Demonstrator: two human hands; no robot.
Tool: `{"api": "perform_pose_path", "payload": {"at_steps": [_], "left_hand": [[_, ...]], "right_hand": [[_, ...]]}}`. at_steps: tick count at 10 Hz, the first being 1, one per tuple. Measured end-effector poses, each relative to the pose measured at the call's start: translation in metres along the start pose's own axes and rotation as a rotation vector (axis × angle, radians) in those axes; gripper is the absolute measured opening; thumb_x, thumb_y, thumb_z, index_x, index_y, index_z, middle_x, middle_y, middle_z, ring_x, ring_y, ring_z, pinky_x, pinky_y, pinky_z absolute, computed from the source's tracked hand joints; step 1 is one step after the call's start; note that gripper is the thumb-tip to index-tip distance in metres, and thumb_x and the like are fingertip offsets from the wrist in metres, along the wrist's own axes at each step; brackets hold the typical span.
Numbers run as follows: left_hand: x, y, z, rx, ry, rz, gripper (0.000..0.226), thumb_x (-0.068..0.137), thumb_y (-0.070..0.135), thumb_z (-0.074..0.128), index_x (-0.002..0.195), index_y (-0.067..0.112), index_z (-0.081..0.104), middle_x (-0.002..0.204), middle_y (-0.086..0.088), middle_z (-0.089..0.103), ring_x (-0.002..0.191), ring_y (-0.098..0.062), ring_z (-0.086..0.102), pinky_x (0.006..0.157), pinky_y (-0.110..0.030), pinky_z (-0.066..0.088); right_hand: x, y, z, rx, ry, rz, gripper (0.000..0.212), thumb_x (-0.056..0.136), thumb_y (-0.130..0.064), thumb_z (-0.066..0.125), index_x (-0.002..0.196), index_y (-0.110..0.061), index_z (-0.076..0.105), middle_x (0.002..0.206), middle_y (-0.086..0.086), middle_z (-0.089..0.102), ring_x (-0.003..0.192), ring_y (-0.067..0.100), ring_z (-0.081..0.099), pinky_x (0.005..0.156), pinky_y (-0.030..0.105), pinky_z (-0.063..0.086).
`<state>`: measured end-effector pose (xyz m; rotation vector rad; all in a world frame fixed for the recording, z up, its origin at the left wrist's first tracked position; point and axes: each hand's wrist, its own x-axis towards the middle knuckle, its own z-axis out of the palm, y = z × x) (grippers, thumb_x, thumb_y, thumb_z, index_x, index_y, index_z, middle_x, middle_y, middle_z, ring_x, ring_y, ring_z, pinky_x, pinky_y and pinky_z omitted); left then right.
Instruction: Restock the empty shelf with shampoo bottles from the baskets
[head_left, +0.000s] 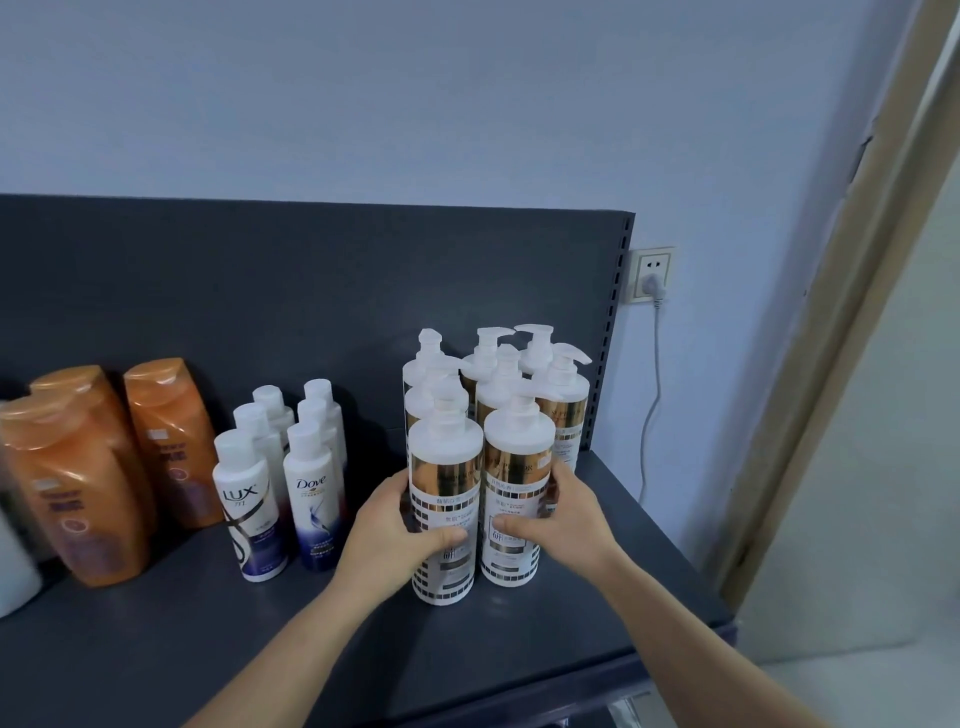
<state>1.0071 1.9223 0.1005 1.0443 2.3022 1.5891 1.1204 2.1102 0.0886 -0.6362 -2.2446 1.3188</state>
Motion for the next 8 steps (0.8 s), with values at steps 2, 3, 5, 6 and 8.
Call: {"api": "perform_pose_path", "payload": {"at_steps": [2, 3, 5, 6, 8], "left_hand": [[0.002, 0.002, 0.002, 0.004, 0.013, 0.013, 0.055, 0.065, 0.018, 0.086, 0.095, 0.049, 0.052, 0.104, 0.021, 0.063, 0.099, 0.005, 0.057, 0.078, -0.014, 0.041], [0.003, 0.003, 0.003, -0.002, 0.012, 0.012, 0.053, 0.065, 0.017, 0.085, 0.093, 0.049, 0.053, 0.102, 0.022, 0.063, 0.099, 0.005, 0.056, 0.079, -0.018, 0.042], [0.002, 0.004, 0.005, -0.012, -0.002, 0.018, 0.054, 0.068, 0.018, 0.083, 0.096, 0.052, 0.052, 0.106, 0.023, 0.061, 0.101, 0.006, 0.055, 0.083, -0.022, 0.042], [0.001, 0.004, 0.003, 0.019, -0.011, 0.041, 0.052, 0.07, 0.023, 0.082, 0.1, 0.052, 0.052, 0.109, 0.023, 0.062, 0.102, 0.007, 0.055, 0.084, -0.022, 0.043], [-0.011, 0.016, -0.01, 0.155, -0.043, 0.072, 0.054, 0.077, 0.023, 0.077, 0.122, 0.033, 0.05, 0.118, 0.016, 0.055, 0.103, -0.003, 0.048, 0.089, -0.024, 0.038]], "right_hand": [[0.005, -0.001, 0.003, 0.009, -0.002, -0.003, 0.065, 0.062, -0.032, 0.089, 0.116, -0.034, 0.054, 0.109, -0.017, 0.069, 0.102, 0.002, 0.064, 0.09, 0.029, 0.053], [0.005, -0.003, 0.003, 0.013, -0.012, 0.001, 0.065, 0.064, -0.03, 0.089, 0.117, -0.033, 0.053, 0.11, -0.017, 0.068, 0.103, 0.002, 0.064, 0.091, 0.028, 0.053], [0.0, -0.007, 0.003, 0.012, -0.022, 0.007, 0.065, 0.069, -0.029, 0.087, 0.121, -0.036, 0.05, 0.112, -0.021, 0.065, 0.103, -0.004, 0.06, 0.087, 0.019, 0.048], [-0.002, -0.006, 0.004, -0.02, -0.022, 0.032, 0.062, 0.069, -0.033, 0.086, 0.12, -0.034, 0.05, 0.111, -0.021, 0.065, 0.101, -0.004, 0.061, 0.084, 0.018, 0.048], [-0.02, -0.013, 0.009, -0.172, 0.011, 0.075, 0.064, 0.074, -0.032, 0.083, 0.125, -0.032, 0.046, 0.119, -0.018, 0.059, 0.111, 0.007, 0.057, 0.094, 0.027, 0.047]]}}
